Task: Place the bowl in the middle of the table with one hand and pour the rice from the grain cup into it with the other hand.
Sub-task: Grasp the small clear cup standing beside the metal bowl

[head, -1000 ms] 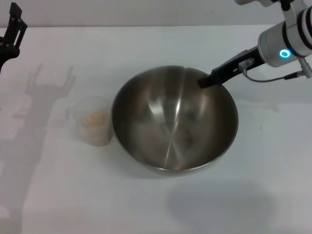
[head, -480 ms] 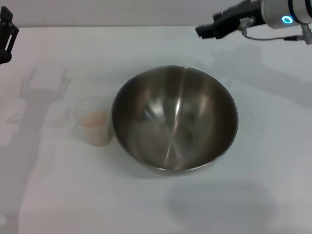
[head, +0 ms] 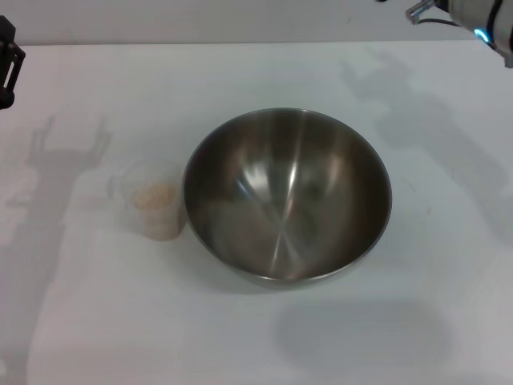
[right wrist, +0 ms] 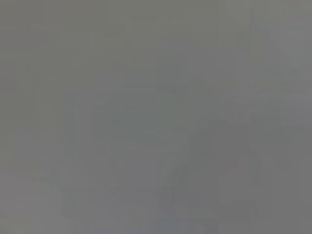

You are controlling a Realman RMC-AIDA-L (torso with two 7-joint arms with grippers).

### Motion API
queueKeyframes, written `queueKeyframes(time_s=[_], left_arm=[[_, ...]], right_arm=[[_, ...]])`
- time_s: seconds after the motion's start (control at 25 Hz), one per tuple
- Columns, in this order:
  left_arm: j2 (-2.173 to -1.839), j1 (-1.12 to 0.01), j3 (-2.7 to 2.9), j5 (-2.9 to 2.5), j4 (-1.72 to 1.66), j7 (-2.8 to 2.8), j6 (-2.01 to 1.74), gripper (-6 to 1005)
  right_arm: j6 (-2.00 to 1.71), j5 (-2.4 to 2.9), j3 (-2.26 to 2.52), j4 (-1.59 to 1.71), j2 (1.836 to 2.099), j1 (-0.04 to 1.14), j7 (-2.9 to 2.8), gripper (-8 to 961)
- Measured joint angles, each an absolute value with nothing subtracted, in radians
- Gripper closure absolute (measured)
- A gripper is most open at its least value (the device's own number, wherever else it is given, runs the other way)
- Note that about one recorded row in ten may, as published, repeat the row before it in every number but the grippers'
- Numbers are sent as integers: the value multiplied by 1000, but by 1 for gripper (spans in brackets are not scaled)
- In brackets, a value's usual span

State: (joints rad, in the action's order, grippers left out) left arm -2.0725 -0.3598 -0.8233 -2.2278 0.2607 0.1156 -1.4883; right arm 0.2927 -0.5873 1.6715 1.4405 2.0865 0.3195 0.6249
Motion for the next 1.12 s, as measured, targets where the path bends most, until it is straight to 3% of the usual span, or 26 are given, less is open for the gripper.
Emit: queueKeyframes(time_s=[0.24, 0.48, 0.56, 0.68, 1.12], left_arm=[[-2072, -357, -816, -2231, 258, 117, -1482, 169], [-2072, -348, -816, -2234, 258, 122, -1480, 169], [-2072, -346, -816, -2234, 258, 123, -1480, 169], [-2073, -333, -815, -2234, 258, 126, -1480, 169], [-2077, -264, -729, -2235, 271, 121, -1489, 169]], right_arm=[[-332, -591, 1857, 1243, 2085, 245, 616, 347], [-991, -593, 2029, 885, 2086, 261, 413, 327], [-1168, -594, 2059, 750, 2085, 282, 309, 256], [-1298, -594, 2070, 603, 2083, 301, 143, 150], [-1365, -594, 2061, 365, 2081, 320, -59, 136]])
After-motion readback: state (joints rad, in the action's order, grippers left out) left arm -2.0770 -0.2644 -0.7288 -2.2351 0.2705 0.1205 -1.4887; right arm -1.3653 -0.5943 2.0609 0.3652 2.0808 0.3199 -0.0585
